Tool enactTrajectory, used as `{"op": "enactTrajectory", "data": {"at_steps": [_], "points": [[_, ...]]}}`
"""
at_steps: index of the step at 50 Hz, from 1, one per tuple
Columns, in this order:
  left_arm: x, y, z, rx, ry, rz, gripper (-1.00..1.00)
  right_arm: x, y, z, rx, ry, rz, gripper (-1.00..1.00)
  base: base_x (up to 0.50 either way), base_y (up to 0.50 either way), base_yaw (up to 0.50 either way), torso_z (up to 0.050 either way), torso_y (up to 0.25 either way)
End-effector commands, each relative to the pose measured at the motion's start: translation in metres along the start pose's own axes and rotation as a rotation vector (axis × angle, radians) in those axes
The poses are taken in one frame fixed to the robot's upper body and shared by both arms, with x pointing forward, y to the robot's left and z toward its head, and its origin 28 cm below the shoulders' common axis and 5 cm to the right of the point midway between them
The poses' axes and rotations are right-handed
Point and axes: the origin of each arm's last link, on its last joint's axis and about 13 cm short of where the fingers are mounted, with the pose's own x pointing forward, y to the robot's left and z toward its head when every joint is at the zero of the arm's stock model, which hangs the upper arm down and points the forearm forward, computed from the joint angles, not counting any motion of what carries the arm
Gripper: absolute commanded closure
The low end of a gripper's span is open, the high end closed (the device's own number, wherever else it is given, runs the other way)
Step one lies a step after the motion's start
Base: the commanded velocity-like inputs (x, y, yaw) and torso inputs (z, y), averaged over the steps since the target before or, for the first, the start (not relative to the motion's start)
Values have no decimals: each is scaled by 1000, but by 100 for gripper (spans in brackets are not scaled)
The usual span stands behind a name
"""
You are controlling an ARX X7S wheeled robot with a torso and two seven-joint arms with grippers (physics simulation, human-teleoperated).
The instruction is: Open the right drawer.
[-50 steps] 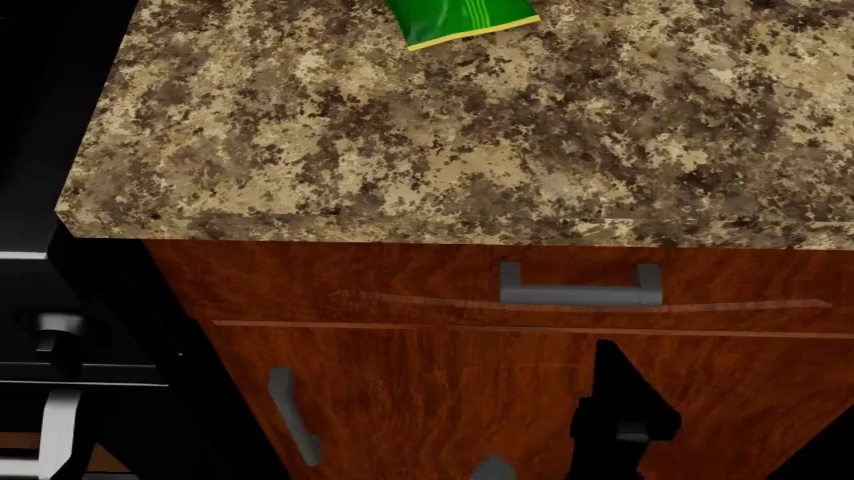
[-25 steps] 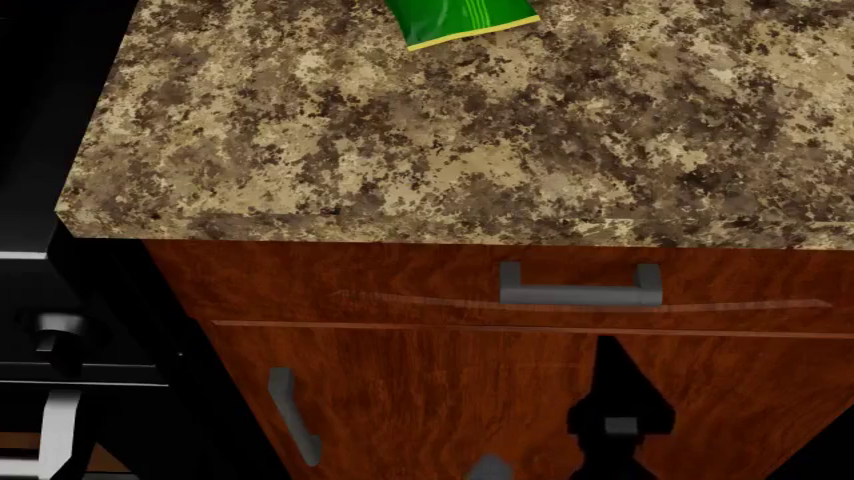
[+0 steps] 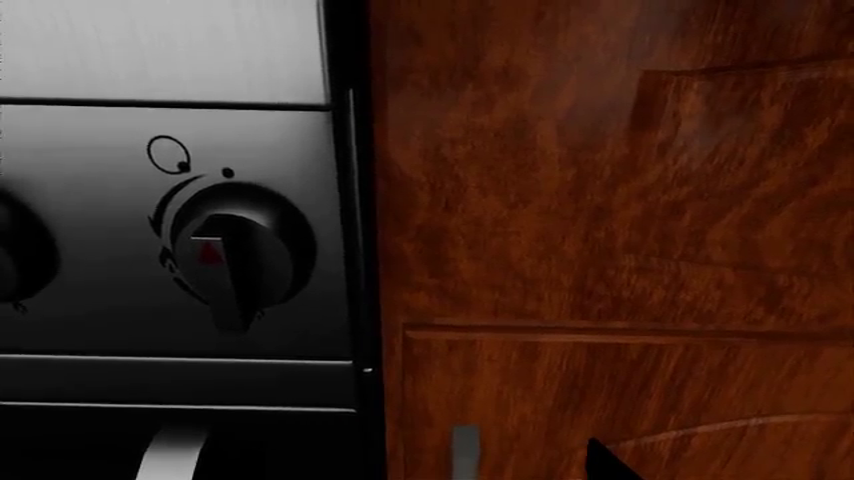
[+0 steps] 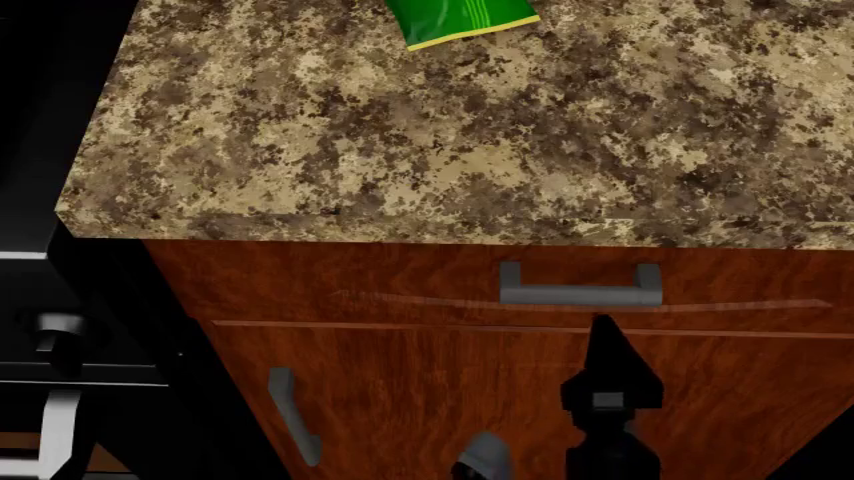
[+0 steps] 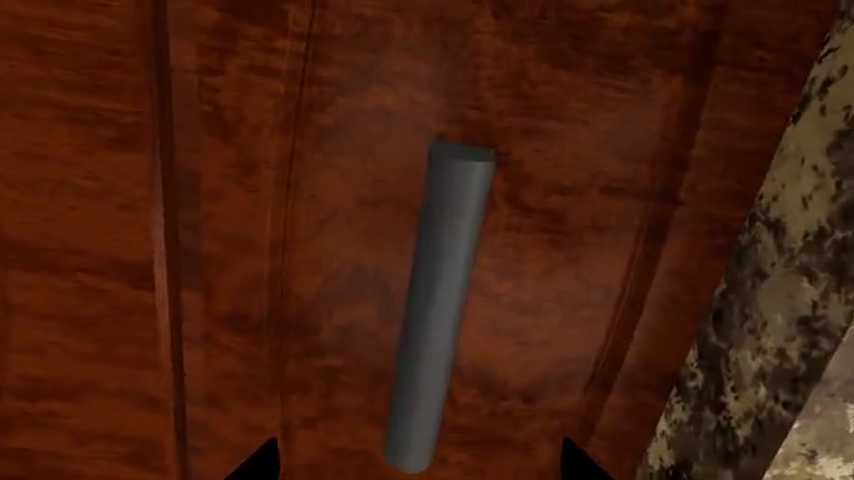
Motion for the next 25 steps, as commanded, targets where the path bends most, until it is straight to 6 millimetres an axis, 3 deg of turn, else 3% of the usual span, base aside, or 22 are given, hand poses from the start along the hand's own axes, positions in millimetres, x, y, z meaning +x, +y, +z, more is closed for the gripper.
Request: {"op": "enactTrajectory", "data": {"at_steps": [1, 13, 25], "points": [[0, 0, 0, 4, -2, 0, -100, 10, 0, 2, -21, -13, -5, -100, 0, 0, 0, 0, 0], [0, 0, -2, 9, 3, -7, -100, 24, 2, -1, -29, 2, -14, -100, 0, 0, 0, 0, 0], [0, -1, -2, 12, 5, -9, -100, 32, 4, 3, 69, 18, 3, -100, 0, 0, 0, 0, 0]]}}
